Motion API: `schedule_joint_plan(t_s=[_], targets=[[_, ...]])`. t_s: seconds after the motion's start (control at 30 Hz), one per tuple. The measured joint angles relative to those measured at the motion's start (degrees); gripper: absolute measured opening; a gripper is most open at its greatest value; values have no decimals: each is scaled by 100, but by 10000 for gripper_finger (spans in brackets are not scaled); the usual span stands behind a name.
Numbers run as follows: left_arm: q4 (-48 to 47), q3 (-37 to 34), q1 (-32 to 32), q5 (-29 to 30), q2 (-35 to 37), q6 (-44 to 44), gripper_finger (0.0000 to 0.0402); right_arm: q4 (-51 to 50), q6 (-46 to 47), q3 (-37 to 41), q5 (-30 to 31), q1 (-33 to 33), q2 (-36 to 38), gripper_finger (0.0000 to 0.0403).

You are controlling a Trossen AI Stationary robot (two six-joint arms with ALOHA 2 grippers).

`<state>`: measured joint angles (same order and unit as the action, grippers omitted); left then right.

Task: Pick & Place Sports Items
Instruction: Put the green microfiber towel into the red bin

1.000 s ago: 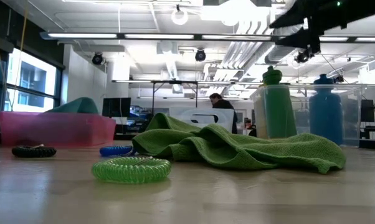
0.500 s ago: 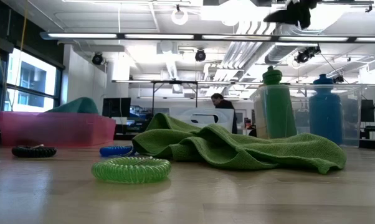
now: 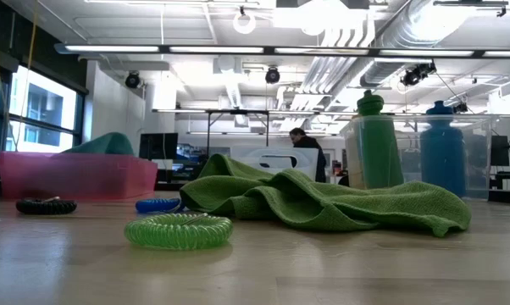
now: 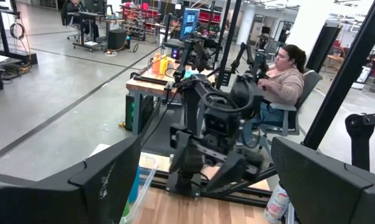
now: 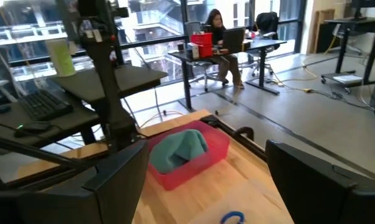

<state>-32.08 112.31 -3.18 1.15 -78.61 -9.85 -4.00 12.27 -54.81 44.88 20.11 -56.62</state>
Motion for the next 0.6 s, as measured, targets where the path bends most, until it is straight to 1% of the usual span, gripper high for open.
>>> schedule_joint_plan(t_s=[0.37, 0.53, 0.6], targets=[[0, 1, 0, -2, 0, 0, 353, 261, 8, -432, 4, 394, -555, 314], [1, 1, -2, -1, 0, 0, 353, 295, 24, -502, 29, 649, -678, 314], [2, 1, -2, -1, 0, 0, 353, 288, 158, -500, 150, 763, -678, 314]])
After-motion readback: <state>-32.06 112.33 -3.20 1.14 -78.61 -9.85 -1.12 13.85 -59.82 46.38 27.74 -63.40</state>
